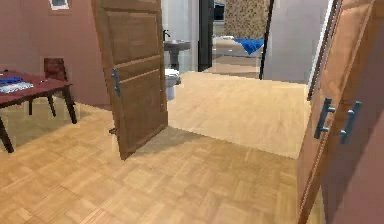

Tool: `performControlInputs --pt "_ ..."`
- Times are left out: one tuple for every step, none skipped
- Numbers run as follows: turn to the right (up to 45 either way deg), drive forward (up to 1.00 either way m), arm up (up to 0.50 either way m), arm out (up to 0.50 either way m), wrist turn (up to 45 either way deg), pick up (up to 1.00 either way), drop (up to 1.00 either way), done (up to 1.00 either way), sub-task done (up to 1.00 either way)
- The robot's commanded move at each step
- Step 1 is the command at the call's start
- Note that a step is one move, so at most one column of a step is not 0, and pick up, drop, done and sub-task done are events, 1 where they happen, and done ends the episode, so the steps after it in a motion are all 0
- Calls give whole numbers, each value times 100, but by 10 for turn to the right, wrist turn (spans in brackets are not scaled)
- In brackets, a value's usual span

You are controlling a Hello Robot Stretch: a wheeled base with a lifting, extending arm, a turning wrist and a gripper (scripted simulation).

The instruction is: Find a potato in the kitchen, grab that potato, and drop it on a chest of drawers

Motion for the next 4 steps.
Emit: performControlInputs --pt "0 100 0 0 0 0 0 0 0" --pt "180 0 0 0 0 0 0 0 0" --pt "0 10 0 0 0 0 0 0 0" --pt "0 100 0 0 0 0 0 0 0"
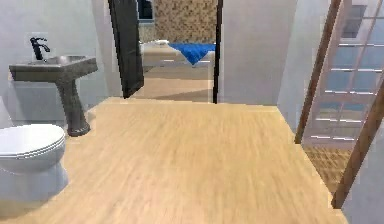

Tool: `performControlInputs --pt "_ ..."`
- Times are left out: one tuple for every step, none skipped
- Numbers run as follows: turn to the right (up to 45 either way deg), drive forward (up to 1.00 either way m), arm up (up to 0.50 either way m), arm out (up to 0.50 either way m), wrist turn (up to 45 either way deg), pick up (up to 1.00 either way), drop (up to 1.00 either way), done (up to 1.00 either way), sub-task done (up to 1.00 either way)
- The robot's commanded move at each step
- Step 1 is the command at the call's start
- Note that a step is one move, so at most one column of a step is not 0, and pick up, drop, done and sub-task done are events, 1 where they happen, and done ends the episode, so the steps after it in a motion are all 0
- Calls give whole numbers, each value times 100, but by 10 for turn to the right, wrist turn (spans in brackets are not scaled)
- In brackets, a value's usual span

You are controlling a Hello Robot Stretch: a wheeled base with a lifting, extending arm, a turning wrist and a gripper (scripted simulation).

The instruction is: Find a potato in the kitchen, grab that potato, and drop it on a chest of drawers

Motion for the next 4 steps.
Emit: performControlInputs --pt "0 100 0 0 0 0 0 0 0" --pt "-30 0 0 0 0 0 0 0 0" --pt "0 100 0 0 0 0 0 0 0" --pt "0 100 0 0 0 0 0 0 0"
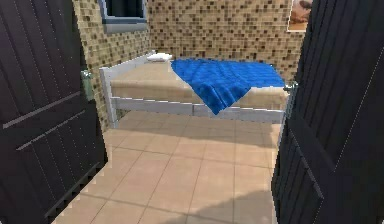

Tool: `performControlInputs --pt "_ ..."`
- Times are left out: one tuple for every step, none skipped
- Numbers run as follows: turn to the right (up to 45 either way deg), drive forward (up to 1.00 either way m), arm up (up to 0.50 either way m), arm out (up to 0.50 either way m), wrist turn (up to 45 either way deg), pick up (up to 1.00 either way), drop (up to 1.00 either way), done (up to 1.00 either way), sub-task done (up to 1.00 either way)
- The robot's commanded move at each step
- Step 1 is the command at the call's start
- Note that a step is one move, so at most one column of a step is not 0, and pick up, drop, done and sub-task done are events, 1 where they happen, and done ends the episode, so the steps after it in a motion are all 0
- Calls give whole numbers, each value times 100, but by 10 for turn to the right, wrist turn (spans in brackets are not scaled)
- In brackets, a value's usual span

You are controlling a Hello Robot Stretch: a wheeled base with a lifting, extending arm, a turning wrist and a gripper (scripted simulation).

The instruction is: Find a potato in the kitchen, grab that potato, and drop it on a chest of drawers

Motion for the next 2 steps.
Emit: performControlInputs --pt "-30 0 0 0 0 0 0 0 0" --pt "0 40 0 0 0 0 0 0 0"
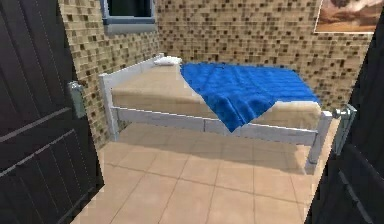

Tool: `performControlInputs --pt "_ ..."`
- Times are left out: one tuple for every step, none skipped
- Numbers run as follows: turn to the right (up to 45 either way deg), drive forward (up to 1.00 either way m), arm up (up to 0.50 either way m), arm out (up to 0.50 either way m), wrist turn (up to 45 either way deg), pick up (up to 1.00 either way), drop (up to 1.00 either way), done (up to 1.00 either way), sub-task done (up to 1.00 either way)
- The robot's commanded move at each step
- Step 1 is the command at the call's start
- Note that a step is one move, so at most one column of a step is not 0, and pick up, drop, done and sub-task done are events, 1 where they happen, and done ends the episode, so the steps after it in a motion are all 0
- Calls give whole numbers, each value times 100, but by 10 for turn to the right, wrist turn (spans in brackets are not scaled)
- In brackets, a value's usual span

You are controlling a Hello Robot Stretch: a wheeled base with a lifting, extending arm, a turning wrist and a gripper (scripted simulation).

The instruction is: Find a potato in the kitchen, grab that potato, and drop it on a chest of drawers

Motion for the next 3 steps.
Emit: performControlInputs --pt "60 0 0 0 0 0 0 0 0" --pt "0 95 0 0 0 0 0 0 0" --pt "450 0 0 0 0 0 0 0 0"
